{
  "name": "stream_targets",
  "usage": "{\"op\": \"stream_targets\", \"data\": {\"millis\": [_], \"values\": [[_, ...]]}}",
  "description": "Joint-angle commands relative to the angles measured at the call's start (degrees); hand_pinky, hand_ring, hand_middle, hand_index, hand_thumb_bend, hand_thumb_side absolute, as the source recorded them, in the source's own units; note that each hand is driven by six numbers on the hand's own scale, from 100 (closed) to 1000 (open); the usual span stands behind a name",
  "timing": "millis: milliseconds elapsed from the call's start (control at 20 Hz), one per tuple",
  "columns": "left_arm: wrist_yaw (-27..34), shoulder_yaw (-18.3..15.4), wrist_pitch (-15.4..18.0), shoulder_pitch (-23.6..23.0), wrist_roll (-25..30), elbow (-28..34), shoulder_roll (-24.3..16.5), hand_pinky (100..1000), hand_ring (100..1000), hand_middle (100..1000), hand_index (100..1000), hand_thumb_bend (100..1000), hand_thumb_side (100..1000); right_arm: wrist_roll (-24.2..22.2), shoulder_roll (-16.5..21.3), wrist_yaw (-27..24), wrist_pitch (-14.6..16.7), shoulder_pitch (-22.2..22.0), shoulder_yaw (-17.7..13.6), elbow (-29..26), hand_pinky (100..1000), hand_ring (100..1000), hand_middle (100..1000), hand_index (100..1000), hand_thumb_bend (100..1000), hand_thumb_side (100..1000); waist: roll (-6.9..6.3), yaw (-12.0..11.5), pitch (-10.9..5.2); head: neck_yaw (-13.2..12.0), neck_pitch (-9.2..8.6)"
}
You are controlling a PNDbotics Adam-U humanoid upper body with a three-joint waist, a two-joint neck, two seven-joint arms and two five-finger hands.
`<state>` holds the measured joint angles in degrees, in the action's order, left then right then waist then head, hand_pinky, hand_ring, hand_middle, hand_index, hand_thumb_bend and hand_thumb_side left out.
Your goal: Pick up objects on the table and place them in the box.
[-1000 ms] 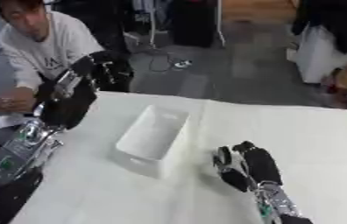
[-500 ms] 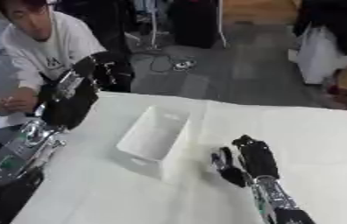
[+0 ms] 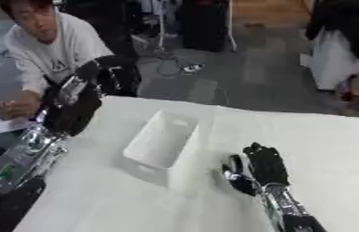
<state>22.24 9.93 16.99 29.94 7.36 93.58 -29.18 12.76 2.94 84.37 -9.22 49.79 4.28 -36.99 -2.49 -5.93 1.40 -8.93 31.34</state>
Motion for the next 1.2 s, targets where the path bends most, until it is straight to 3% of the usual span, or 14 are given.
{"op": "stream_targets", "data": {"millis": [50,400,550,750,850,1000,1050,1100,1200], "values": [[0.36,-0.40,-0.17,1.20,-0.08,1.08,-0.51,761,751,815,862,222,861,0.98,0.68,1.37,-0.50,2.16,-0.88,0.82,832,694,710,797,417,778,-0.09,-0.25,-0.41,1.10,-0.94],[0.50,-0.36,-0.46,1.38,0.00,1.32,0.06,761,751,815,862,223,863,1.83,1.28,2.79,-1.57,3.52,-1.74,2.87,820,668,665,785,425,766,0.00,-1.03,0.18,1.95,-1.72],[0.54,-0.32,-0.52,1.72,0.04,1.45,0.21,761,751,815,862,224,863,2.40,1.48,3.16,-1.92,4.11,-2.27,3.65,739,555,515,736,437,752,0.08,-1.55,0.58,2.40,-2.29],[0.58,-0.35,-0.62,1.87,0.01,1.55,0.32,761,751,815,861,225,863,4.07,1.73,2.55,-1.81,4.62,-2.69,4.04,581,445,424,656,433,727,0.24,-1.81,0.81,2.77,-2.67],[0.60,-0.35,-0.68,1.88,0.00,1.58,0.38,762,751,815,861,226,863,5.43,1.81,2.10,-1.57,4.75,-2.76,4.01,465,369,346,553,408,669,0.32,-1.82,0.86,2.88,-2.85],[0.58,-0.37,-0.70,1.87,-0.03,1.64,0.44,762,751,814,861,225,863,8.70,1.92,1.16,-1.09,4.95,-2.86,3.48,200,200,196,366,265,607,0.31,-1.79,0.87,2.83,-3.04],[0.56,-0.37,-0.71,1.86,-0.04,1.65,0.44,762,751,814,861,225,863,9.82,1.95,0.74,-0.81,4.93,-2.85,3.39,172,183,181,349,250,599,0.30,-1.78,0.87,2.82,-3.08],[0.55,-0.37,-0.71,1.83,-0.05,1.65,0.45,762,751,814,861,225,863,11.06,1.95,0.25,-0.17,5.05,-2.76,3.12,100,105,123,287,186,530,0.26,-1.75,0.85,2.81,-3.12],[0.55,-0.38,-0.71,1.77,-0.07,1.67,0.50,762,751,814,861,226,863,13.03,1.98,-0.94,1.91,5.12,-2.55,2.96,100,100,107,274,186,502,0.20,-1.71,0.80,2.82,-3.18]]}}
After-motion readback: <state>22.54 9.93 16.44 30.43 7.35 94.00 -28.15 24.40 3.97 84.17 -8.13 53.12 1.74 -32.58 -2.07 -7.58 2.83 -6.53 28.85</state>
